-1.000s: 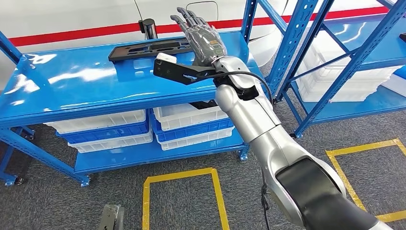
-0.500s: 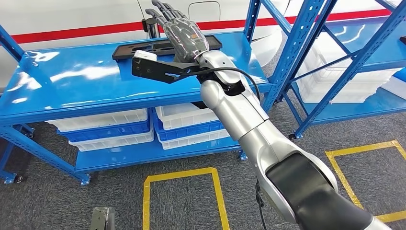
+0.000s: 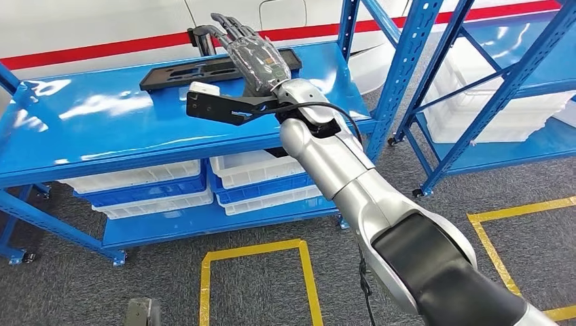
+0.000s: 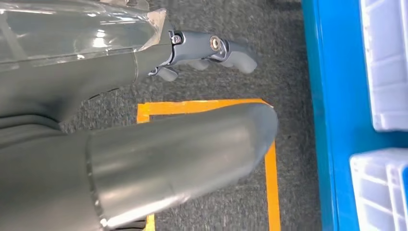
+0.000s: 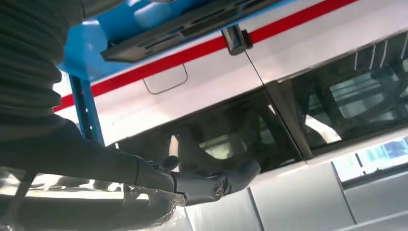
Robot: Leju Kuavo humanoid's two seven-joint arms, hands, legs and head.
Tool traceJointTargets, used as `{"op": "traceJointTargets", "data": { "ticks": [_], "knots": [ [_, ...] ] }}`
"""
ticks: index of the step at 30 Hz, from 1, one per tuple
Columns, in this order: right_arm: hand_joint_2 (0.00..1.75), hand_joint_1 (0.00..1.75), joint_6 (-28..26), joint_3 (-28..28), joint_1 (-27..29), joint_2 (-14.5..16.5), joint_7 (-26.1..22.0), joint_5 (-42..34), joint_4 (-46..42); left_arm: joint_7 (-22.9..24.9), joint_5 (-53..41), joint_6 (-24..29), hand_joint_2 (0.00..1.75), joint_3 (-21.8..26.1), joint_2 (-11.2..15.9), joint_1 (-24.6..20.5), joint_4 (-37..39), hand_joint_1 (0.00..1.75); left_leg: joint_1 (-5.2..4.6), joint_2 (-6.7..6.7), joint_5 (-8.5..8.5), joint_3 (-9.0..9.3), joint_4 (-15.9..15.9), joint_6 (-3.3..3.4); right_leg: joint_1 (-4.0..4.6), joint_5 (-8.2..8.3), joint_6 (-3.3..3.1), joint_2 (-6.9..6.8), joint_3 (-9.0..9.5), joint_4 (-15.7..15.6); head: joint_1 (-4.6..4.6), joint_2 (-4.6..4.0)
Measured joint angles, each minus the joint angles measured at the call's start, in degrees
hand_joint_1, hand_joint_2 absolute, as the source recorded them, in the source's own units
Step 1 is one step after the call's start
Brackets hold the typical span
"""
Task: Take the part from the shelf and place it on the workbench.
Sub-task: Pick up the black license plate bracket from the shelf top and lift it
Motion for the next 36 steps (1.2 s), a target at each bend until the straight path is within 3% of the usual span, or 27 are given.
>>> {"op": "traceJointTargets", "data": {
  "ticks": [1,3,4,5,6,7,9,11,13,15,16,18,20,21,22,24,26,30,32,34,35,36],
  "knots": [
    [1.75,0.0,-0.01,0.02,-0.08,0.15,-0.04,-0.01,0.09,-0.01,-0.01,-0.01,0.0,0.05,0.01,-0.03,0.0,0.0,0.06,-0.67,-1.26,-1.41,2.68,-0.07,0.02,-0.19,-0.38,0.23,0.29,-0.04,-0.05,0.0],
    [1.75,0.0,-0.02,0.07,-0.11,0.31,-0.16,-0.02,0.49,-0.01,-0.01,-0.02,0.0,0.22,0.05,0.03,0.01,0.0,-0.05,-1.79,-3.97,-6.24,10.83,0.07,0.4,-0.54,-1.07,0.71,0.68,-0.03,-0.14,0.0],
    [1.75,0.0,-0.05,0.09,-0.06,0.35,-0.26,-0.06,0.75,-0.01,-0.01,-0.02,0.0,0.3,0.08,0.12,0.01,0.0,-0.13,-2.0,-4.55,-8.68,14.22,0.23,0.65,-0.7,-1.31,1.0,0.85,-0.02,-0.16,0.0],
    [1.75,0.0,-0.13,0.12,-0.02,0.38,-0.39,-0.13,1.06,0.0,0.01,-0.01,0.0,0.36,0.12,0.22,0.02,0.0,-0.23,-2.06,-4.03,-10.4,15.86,0.51,0.92,-0.88,-1.57,1.32,1.08,-0.02,-0.17,0.0],
    [1.75,0.0,-0.25,0.14,-0.02,0.45,-0.53,-0.22,1.34,0.0,0.02,-0.01,0.0,0.4,0.15,0.29,0.02,0.0,-0.4,-2.11,-2.18,-10.93,15.04,0.95,1.19,-1.06,-1.82,1.63,1.39,-0.02,-0.17,0.0],
    [1.75,0.0,-0.39,0.16,-0.09,0.57,-0.66,-0.33,1.6,-0.01,0.02,-0.01,0.0,0.42,0.19,0.33,0.02,0.0,-0.63,-2.25,0.54,-10.36,12.16,1.53,1.43,-1.26,-2.09,1.93,1.76,-0.02,-0.17,0.0],
    [1.75,0.0,-0.69,0.18,-0.34,0.81,-0.86,-0.53,2.09,-0.01,0.02,-0.01,0.0,0.44,0.36,0.33,0.03,0.0,-1.22,-2.94,5.22,-7.94,5.13,2.95,1.78,-1.64,-2.43,2.41,2.34,-0.12,-0.11,0.0],
    [1.75,0.0,-0.87,0.22,-0.57,0.96,-0.98,-0.66,2.56,-0.01,0.05,0.01,0.0,0.47,0.49,0.25,0.04,0.0,-1.8,-3.36,6.32,-6.36,1.68,3.9,1.73,-1.79,-2.27,2.69,2.33,-0.24,-0.18,0.0],
    [1.75,0.0,-0.97,0.25,-0.72,1.01,-1.02,-0.68,2.9,-0.02,0.11,0.02,0.0,0.49,0.49,0.13,0.02,0.0,-1.91,-3.09,5.97,-5.62,0.29,4.14,1.77,-1.8,-1.81,2.78,2.11,-0.45,-0.31,0.01],
    [1.75,0.0,-1.06,0.23,-0.93,1.01,-1.05,-0.68,3.09,-0.02,0.13,0.03,0.0,0.52,0.43,0.06,0.0,0.0,-1.59,-2.76,6.03,-4.59,-1.34,4.09,1.96,-2.43,-1.38,2.15,1.5,0.55,-0.25,0.01],
    [1.75,0.0,-1.09,0.23,-1.09,1.02,-1.07,-0.68,3.17,-0.02,0.13,0.0,0.0,0.54,0.37,0.05,-0.01,0.0,-1.4,-2.62,6.15,-4.09,-1.94,4.02,2.01,-3.32,-1.25,1.72,0.49,2.59,-0.2,0.01],
    [1.75,0.0,-1.1,0.28,-1.26,1.01,-1.09,-0.69,3.45,-0.02,0.13,-0.04,0.0,0.56,0.25,0.06,0.01,0.0,-1.39,-2.5,6.09,-3.67,-2.25,3.96,1.73,-5.63,-1.21,1.03,-3.19,9.62,-0.08,0.0],
    [1.75,0.0,-1.1,0.34,-1.13,0.91,-1.09,-0.69,3.85,-0.02,0.13,-0.05,0.0,0.56,0.17,0.11,0.02,0.0,-1.38,-2.42,5.89,-3.51,-2.22,3.85,1.46,-6.48,-0.8,0.81,-6.37,14.56,-0.05,0.0],
    [1.75,0.0,-1.1,0.37,-1.06,0.84,-1.09,-0.69,4.03,-0.01,0.13,-0.05,0.0,0.56,0.17,0.15,0.02,0.0,-1.37,-2.41,5.75,-3.38,-2.19,3.73,1.28,-5.67,-0.35,0.7,-6.47,13.96,-0.04,0.0],
    [1.75,0.0,-1.1,0.39,-1.04,0.78,-1.09,-0.69,4.16,-0.01,0.13,-0.05,0.0,0.56,0.17,0.2,0.02,0.0,-1.34,-2.41,5.56,-3.19,-2.14,3.55,1.1,-4.14,0.16,0.54,-5.4,11.15,-0.03,0.0],
    [1.75,0.0,-1.11,0.48,-1.15,0.78,-1.09,-0.69,4.26,-0.01,0.13,-0.05,0.0,0.56,0.16,0.21,0.02,0.0,-1.41,-2.4,5.0,-2.83,-1.9,2.96,0.92,-0.75,0.83,0.0,-1.63,3.13,-0.04,0.0],
    [1.75,0.0,-1.14,0.6,-1.32,0.88,-1.09,-0.7,4.31,-0.01,0.13,-0.05,0.0,0.56,0.17,0.16,0.03,0.0,-1.52,-2.34,4.56,-2.77,-1.61,2.4,1.0,0.64,0.44,-0.14,0.39,-0.98,-0.08,0.0],
    [1.75,0.0,-1.25,0.69,-1.57,1.03,-1.06,-0.7,4.59,0.0,0.11,-0.31,0.0,0.56,0.12,0.14,0.03,0.0,-1.19,-2.24,3.45,-3.22,-0.53,1.65,0.78,0.46,-0.9,0.32,0.79,-1.25,-0.12,0.0],
    [1.75,0.0,-1.29,0.73,-1.83,1.24,-1.06,-0.71,4.72,-0.01,0.06,-0.57,0.0,0.56,0.1,0.11,0.03,0.0,-1.01,-2.31,0.85,-5.73,4.59,1.17,0.53,0.22,-1.55,0.43,1.2,-1.36,-0.17,0.0],
    [1.75,0.0,-1.31,0.81,-1.93,1.33,-1.05,-0.71,4.98,-0.02,0.02,-0.73,0.0,0.56,0.08,0.17,0.04,0.0,-0.96,-2.34,-1.89,-10.04,12.39,0.92,0.66,-0.08,-1.99,0.51,1.47,-1.35,-0.18,0.0],
    [1.75,0.0,-1.32,0.85,-1.91,1.33,-1.03,-0.71,5.16,-0.03,0.02,-0.84,0.0,0.56,0.08,0.23,0.04,0.0,-0.96,-2.34,-2.2,-11.75,14.87,0.9,0.75,-0.23,-2.18,0.58,1.61,-1.34,-0.19,0.0],
    [1.75,0.0,-1.33,0.88,-1.9,1.33,-1.01,-0.71,5.31,-0.05,0.02,-0.95,0.0,0.56,0.08,0.28,0.04,0.0,-0.96,-2.34,-1.49,-12.5,15.35,0.97,0.82,-0.38,-2.34,0.68,1.8,-1.34,-0.18,0.0]
  ]
}}
